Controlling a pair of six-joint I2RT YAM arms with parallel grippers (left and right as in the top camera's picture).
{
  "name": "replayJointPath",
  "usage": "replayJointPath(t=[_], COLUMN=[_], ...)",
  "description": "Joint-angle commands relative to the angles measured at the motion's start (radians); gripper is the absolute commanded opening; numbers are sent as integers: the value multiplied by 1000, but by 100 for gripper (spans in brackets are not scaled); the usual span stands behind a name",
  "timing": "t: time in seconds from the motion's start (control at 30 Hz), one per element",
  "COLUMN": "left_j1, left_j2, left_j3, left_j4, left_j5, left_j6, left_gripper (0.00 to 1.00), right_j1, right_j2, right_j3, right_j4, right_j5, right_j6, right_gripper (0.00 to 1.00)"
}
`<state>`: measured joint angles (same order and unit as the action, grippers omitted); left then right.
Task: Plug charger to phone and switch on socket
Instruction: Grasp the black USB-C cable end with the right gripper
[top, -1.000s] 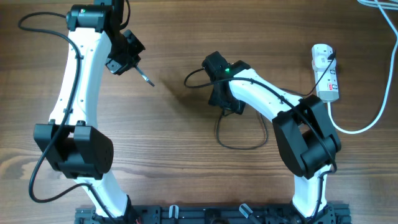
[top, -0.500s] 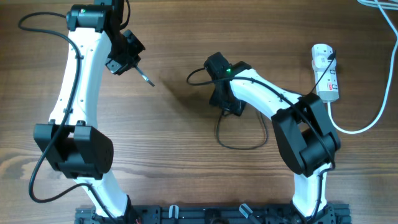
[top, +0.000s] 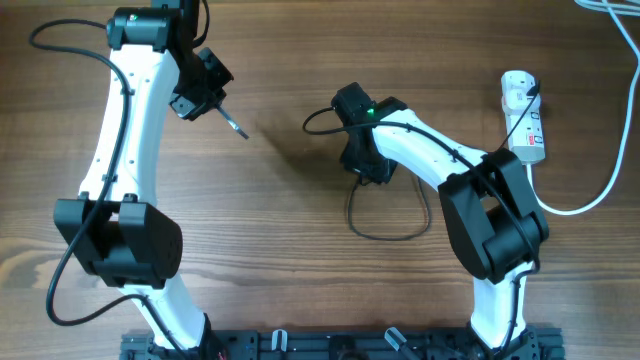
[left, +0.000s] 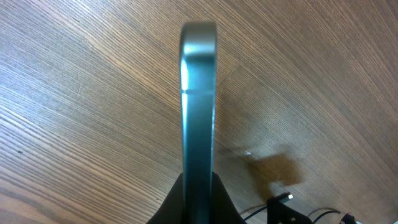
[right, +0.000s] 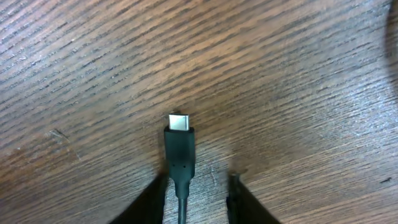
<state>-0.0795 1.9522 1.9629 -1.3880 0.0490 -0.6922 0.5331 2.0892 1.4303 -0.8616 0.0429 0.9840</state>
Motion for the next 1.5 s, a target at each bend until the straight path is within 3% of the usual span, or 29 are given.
replayJointPath(t=[0.0,0.1,1.1,1.37,1.47], left_j1=[-4,-4,-4,-4,-4], left_j2=[-24,-24,-24,-24,-24], left_j3=[-2,-2,-2,-2,-2], left_j4=[3,3,4,8,47], left_j5=[-17,-17,-17,-16,79], left_j6=[15,16,16,16,103], left_gripper=[4,4,4,4,4], right_j1=[3,3,2,2,2], right_j2=[65,65,65,65,48], right_j3=[-13,-13,-13,-7,13], right_j4=[9,13,33,34,7], right_j5=[-71,-68,-24,-14,-14], right_j6=[11,11,3,-62,-98], right_gripper=[29,22,13,4,4])
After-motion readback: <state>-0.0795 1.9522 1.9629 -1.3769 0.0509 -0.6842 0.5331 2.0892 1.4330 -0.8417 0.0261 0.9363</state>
